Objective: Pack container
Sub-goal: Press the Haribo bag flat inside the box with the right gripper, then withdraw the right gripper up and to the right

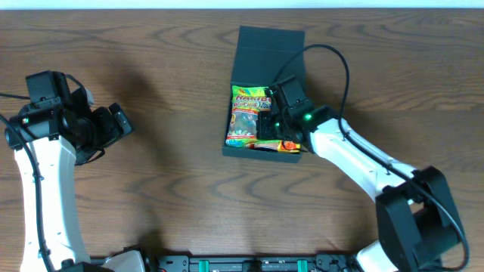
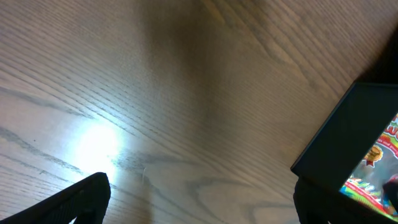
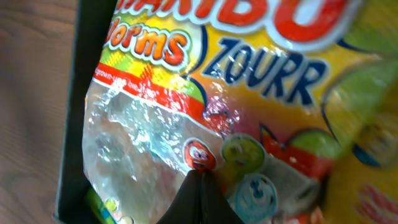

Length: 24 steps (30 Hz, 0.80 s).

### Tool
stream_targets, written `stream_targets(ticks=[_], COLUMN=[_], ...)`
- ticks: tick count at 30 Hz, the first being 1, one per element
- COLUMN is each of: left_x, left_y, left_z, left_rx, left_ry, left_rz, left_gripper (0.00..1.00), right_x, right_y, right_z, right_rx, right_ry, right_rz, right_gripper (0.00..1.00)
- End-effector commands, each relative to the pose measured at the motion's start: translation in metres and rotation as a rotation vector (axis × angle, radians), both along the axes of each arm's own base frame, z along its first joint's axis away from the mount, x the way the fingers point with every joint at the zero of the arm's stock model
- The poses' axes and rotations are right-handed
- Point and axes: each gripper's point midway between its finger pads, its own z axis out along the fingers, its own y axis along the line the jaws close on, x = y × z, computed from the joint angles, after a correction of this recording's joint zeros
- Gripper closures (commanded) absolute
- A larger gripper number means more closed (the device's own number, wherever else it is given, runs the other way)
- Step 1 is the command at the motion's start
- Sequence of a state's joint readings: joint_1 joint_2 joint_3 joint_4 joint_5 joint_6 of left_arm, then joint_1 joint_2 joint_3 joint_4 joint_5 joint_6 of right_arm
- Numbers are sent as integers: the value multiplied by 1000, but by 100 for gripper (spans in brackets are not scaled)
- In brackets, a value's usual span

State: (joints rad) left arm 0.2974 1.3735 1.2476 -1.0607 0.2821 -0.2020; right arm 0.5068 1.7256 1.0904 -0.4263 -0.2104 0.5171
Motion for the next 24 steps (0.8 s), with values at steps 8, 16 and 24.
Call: stream_targets(ticks=[8, 16, 24], left_x=[-1, -1, -1], left_y=[1, 1, 1], left_z=[-3, -3, -3], left_rx=[0, 0, 0], left_ry=[9, 9, 9], left_rz=[-1, -2, -2], left_gripper=[5, 5, 5], right_x=[-21, -52, -43], right_y=[32, 27, 35], right_z=[-11, -19, -14], right_rx=[105, 63, 86], right_ry=[100, 272, 241], right_rz=[72, -10, -48], right_gripper=[98, 98, 98])
